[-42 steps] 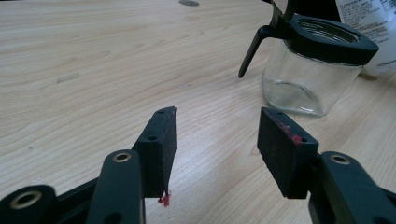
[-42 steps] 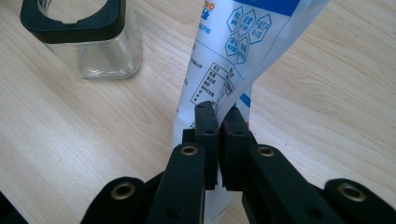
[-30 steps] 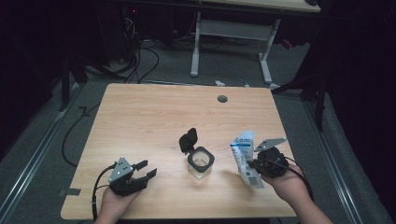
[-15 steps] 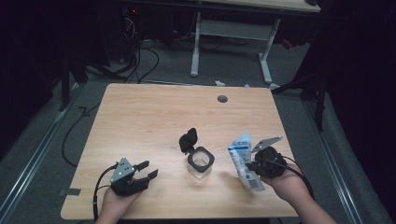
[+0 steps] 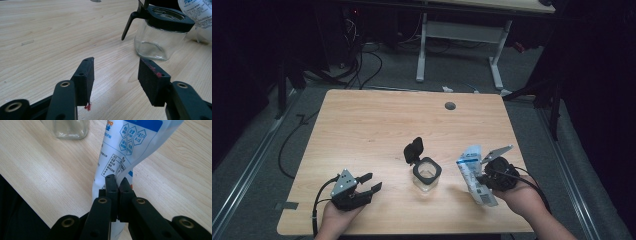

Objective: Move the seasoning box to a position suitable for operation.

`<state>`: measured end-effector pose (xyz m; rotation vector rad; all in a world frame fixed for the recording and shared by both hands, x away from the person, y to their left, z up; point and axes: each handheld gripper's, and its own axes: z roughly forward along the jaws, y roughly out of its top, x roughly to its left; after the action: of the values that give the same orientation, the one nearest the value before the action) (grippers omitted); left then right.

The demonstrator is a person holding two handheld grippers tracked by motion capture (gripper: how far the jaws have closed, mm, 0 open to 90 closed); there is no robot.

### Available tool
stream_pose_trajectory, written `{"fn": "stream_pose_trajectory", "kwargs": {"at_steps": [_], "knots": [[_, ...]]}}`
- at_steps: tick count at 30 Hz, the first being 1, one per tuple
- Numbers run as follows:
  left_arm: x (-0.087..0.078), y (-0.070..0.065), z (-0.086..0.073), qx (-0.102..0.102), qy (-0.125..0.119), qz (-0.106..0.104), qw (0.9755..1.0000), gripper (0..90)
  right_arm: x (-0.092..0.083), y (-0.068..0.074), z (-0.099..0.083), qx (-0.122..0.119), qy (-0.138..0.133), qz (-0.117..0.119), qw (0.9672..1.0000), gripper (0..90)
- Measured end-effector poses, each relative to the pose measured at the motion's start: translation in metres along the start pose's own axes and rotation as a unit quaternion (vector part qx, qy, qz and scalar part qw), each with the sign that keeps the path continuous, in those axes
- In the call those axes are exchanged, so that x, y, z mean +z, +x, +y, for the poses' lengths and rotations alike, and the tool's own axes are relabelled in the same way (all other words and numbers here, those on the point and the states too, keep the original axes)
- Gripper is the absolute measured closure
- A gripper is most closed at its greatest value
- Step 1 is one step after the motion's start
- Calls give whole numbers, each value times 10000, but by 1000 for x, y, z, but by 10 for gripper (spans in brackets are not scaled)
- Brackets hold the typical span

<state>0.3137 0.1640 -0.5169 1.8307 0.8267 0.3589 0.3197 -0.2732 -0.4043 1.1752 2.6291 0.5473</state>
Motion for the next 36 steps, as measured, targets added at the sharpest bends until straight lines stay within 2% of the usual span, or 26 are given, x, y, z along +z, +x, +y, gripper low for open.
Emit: {"fn": "stream_pose_trajectory", "kwargs": {"at_steps": [18, 24, 28, 33, 36], "knots": [[0, -1, 0, 21, 3, -24, 10000, 475, -1, -1, 3, -23, 258, -51, 9997, 897], [2, -8, 1, 133, -65, -42, 9999, 453, -1, -1, 5, -65, 401, -57, 9992, 898], [4, -24, 3, 300, -178, -114, 9993, 409, -2, 1, 7, -98, 440, -58, 9990, 897], [13, -52, 4, 551, -184, -406, 9975, 348, -7, 5, 11, -125, 411, -41, 9991, 898], [19, -66, 5, 632, -202, -594, 9960, 330, -10, 8, 13, -130, 380, -17, 9992, 898]]}}
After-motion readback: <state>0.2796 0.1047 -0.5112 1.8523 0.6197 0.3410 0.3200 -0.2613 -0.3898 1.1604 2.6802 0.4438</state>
